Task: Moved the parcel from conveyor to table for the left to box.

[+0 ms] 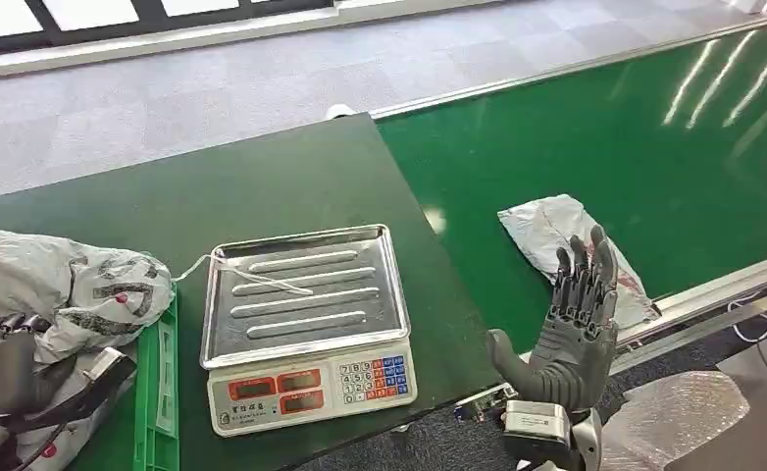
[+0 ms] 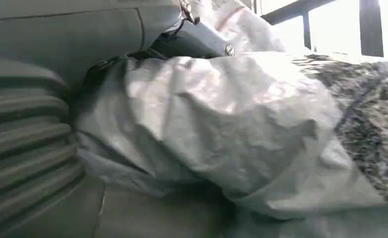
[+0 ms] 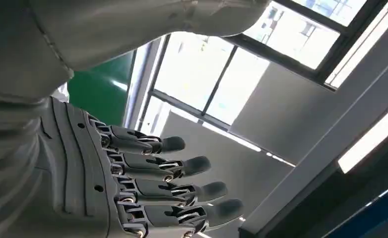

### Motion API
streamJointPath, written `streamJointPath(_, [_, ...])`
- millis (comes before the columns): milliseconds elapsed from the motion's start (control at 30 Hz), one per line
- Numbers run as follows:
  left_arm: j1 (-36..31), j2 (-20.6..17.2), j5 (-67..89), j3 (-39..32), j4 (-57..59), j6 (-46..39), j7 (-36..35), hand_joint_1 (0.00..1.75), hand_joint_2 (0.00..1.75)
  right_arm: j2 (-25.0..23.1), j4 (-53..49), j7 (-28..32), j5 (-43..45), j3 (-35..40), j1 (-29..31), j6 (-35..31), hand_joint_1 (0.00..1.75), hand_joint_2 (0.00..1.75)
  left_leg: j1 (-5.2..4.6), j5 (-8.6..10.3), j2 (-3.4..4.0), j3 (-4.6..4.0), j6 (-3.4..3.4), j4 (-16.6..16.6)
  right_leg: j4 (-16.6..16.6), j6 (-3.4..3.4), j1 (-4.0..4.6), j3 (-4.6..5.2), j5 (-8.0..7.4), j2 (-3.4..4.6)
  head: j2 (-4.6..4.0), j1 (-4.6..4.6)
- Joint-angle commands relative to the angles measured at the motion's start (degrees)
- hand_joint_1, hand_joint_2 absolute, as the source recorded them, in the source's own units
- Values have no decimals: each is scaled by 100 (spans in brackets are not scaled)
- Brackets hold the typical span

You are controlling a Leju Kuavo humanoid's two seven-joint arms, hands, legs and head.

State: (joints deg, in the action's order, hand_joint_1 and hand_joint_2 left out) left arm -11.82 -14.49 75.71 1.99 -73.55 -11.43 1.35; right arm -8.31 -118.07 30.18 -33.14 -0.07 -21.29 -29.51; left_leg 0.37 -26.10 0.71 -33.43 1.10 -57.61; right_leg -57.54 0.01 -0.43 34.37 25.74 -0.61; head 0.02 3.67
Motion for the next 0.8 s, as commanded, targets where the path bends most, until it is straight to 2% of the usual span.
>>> streamJointPath(33, [-316,580,-725,-471,245,-275,50,0,0,-148,151,-23,-26,-286,36,-46,0,175,4,2,-19,6,-3,6,11,2,3,-14,0,-11,0,0])
streamJointPath(200, [-354,601,-929,-592,232,-365,54,0,0,-165,151,-26,-41,-279,39,-67,0,175,2,2,-13,4,-2,3,6,1,2,-7,0,-8,0,0])
streamJointPath(300, [-269,669,-1208,-803,148,-700,7,0,0,-187,143,-25,-52,-275,33,-123,0,175,6,1,-18,10,-4,7,13,1,5,-17,0,-9,0,0])
streamJointPath(333, [-153,827,-1832,-1046,-50,-949,225,0,0,-191,125,-28,-49,-277,10,-160,0,175,1,0,-10,8,-3,6,7,1,0,-10,1,-3,0,0])
streamJointPath(433, [498,1400,-4282,-1672,-996,-991,1145,0,0,-147,152,-15,-17,-231,-39,-229,0,175,3,-4,1,16,-6,11,18,3,3,-18,-1,10,0,-2])
streamJointPath(500, [901,1791,-6625,-1997,-1374,-583,1716,0,0,-103,262,21,33,-147,-7,-323,0,175,-2,-7,7,25,-7,16,19,5,-2,-23,2,16,0,-2])
streamJointPath(600, [1548,2387,-9018,-2363,-2149,-900,2797,0,0,-50,390,-40,5,-76,83,-553,0,175,-4,-19,26,33,-11,19,24,8,-5,-28,1,33,-2,0])
streamJointPath(667, [1987,2887,-9251,-2258,-2986,-1674,3858,0,0,-31,351,-64,0,-42,84,-705,0,175,-5,-29,31,32,-11,15,21,9,-6,-27,7,38,0,0])
streamJointPath(733, [2172,3105,-8752,-1928,-3677,-1991,3865,0,0,42,312,-72,0,22,43,-868,0,175,0,-38,24,20,-13,2,17,13,-1,-23,15,34,0,-2])
streamJointPath(767, [2176,3003,-8033,-1548,-3812,-2274,3865,0,0,55,261,-93,-37,39,-42,-989,0,175,2,-40,16,10,-11,-6,10,9,1,-15,19,27,0,0])
streamJointPath(800, [2176,3003,-8033,-1548,-3812,-2274,3865,0,0,55,261,-93,-37,39,-42,-989,0,175,2,-44,9,13,-17,-6,10,10,1,-20,23,21,0,-2])
